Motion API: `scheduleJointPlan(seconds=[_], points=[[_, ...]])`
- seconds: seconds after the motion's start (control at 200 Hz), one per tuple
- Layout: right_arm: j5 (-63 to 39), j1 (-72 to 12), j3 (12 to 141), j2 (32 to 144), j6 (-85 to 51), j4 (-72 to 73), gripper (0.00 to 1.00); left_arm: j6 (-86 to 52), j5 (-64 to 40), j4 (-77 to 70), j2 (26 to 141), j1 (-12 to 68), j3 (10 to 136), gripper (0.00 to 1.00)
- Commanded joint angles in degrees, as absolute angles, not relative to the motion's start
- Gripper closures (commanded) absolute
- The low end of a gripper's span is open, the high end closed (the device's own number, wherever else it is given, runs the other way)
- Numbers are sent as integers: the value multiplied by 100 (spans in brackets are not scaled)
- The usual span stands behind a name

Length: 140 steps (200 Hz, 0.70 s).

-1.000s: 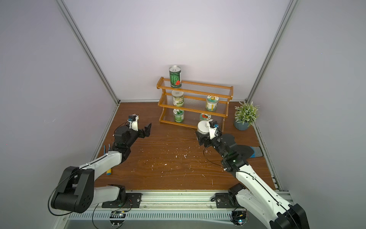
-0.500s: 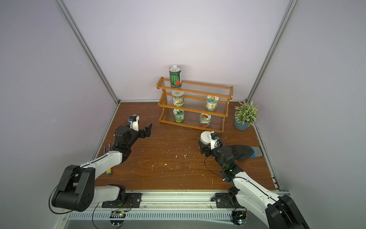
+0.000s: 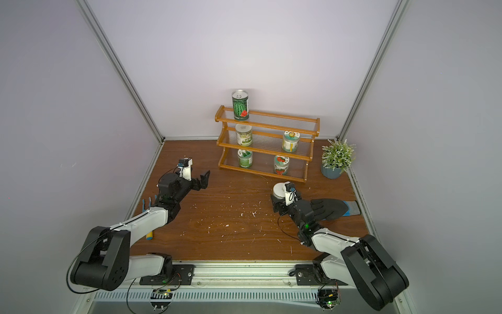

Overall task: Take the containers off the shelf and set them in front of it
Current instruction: Place the container at the center of the board.

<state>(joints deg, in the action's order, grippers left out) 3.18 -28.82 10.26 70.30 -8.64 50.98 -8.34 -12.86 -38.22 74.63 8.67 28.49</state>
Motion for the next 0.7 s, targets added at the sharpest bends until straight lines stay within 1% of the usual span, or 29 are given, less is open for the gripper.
scheduleJointPlan(seconds=[0.0,0.15,0.235,0.48,0.696], points=[[330,-2895,1286,7278,-876,5903,49,-794,-1372,-3691,7321,932,2798,1],[337,-2892,1387,7547,-802,6012,50,-794,-1337,-3691,7319,940,2787,1],[368,-2892,1432,7635,-759,6003,49,-774,-1323,-3691,7321,949,2788,1],[378,-2904,1521,8051,-830,5898,35,-747,-1292,-3700,7330,958,2795,1],[375,-2916,1600,8191,-958,5749,32,-690,-1235,-3682,7282,967,2778,1]])
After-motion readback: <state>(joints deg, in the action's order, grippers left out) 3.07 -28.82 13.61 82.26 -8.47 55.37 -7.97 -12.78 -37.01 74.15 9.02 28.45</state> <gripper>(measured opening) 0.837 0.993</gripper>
